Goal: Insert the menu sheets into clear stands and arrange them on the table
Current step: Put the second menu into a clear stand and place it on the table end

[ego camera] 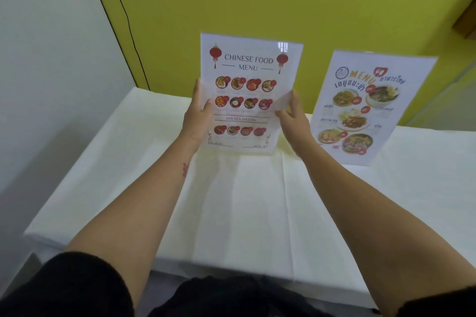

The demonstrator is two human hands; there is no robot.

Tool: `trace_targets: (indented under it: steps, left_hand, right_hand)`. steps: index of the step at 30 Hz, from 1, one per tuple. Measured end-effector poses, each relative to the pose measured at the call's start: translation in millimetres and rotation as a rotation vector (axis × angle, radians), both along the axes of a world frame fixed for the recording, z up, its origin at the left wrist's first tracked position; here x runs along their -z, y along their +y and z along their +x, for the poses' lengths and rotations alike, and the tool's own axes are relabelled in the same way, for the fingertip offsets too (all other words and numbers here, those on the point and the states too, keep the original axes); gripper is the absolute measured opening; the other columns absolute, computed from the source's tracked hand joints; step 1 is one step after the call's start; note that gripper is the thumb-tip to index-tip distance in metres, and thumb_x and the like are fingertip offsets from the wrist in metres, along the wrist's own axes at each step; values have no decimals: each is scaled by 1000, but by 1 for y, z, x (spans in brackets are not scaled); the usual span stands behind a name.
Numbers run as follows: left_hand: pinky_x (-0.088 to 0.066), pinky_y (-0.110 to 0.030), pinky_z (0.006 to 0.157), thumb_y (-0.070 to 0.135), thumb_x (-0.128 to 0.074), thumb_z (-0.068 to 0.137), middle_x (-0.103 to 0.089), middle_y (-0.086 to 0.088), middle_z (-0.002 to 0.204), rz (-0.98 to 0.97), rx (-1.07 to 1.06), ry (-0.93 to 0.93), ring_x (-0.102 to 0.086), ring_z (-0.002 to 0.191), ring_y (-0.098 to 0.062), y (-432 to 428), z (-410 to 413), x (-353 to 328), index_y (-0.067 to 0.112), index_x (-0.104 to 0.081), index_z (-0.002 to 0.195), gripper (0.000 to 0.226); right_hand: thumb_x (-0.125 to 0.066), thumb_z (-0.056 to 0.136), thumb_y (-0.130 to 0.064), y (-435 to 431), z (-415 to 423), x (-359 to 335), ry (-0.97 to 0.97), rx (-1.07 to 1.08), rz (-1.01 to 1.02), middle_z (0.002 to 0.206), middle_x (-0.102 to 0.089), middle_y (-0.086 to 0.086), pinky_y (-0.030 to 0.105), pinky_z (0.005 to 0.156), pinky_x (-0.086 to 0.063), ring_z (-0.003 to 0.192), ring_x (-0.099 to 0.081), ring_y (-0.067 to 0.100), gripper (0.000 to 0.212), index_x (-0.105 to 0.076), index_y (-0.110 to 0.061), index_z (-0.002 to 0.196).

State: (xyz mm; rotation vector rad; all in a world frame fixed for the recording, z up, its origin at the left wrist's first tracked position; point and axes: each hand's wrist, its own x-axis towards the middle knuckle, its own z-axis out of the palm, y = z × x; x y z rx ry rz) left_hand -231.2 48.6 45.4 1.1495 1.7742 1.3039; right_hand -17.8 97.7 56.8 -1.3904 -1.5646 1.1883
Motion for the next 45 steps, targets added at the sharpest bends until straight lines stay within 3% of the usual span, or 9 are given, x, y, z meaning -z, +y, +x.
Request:
trace_targets:
  steps: [3,15,21,23,27,31,36,41,45]
  left_hand:
    - [-31,-45,119,31,-37,101,-21,16,163,-13,22,-56,-31,145,-13,-2,-7,9,42,-2,157,67]
    - [-47,-49,105,32,-42,98,-52,13,143,-47,113,-128,-57,123,-12,-18,-6,36,46,-16,152,62]
    - [-48,-14,81,18,-37,105,-52,28,124,-10,232,-186,-54,98,23,-5,5,25,38,-16,155,58]
    - [-50,-12,83,15,-37,105,-51,24,130,-17,268,-182,-56,105,16,0,8,26,35,-11,156,61]
    - [-42,-41,111,17,-38,104,-43,10,148,-44,276,-159,-49,129,-11,2,9,31,35,-2,158,68]
    - [-42,-36,107,19,-38,105,-44,13,144,-76,292,-108,-49,127,-11,1,10,32,37,-3,157,66]
    - [-37,-49,113,32,-43,102,-39,8,155,-175,274,-72,-43,137,-20,3,12,40,39,2,156,71]
    - [-41,-51,110,25,-46,99,-44,2,150,-218,171,-110,-46,134,-23,-3,21,35,32,-2,156,72]
    - [-44,-39,104,20,-42,103,-43,4,150,-217,158,-122,-46,134,-22,-5,15,33,34,-3,156,67]
  right_hand:
    - [-49,80,-37,9,-1,16,-15,-55,9,159,-34,-8,50,111,-42,140,-44,22,83,-12,-40,155]
    - [-55,89,-31,-8,-6,26,-140,-3,-83,140,-57,2,46,99,-49,122,-57,26,73,-21,-27,154]
    - [-53,90,-25,-6,6,20,-156,39,-38,143,-50,-8,35,93,-44,119,-52,19,79,-10,-30,157]
    - [-55,90,-22,-5,11,23,-172,37,-53,149,-46,-4,32,90,-41,124,-52,23,86,-3,-28,158]
    - [-66,87,-23,-9,13,26,-134,-12,-52,146,-48,-3,30,92,-36,121,-46,14,91,-8,-24,156]
    - [-59,82,-26,-11,15,33,-161,-16,-88,149,-45,-4,38,99,-40,124,-46,17,89,-10,-30,156]
    - [-56,75,-27,-5,24,44,-156,11,-159,147,-49,-3,50,107,-42,131,-48,27,88,-17,-39,152]
    - [-57,81,-22,-1,28,36,-146,-41,-217,146,-51,-2,50,108,-42,131,-49,26,83,-19,-36,153]
    - [-56,87,-20,-10,23,39,-165,-51,-201,150,-49,0,47,107,-42,137,-46,25,80,-16,-33,155]
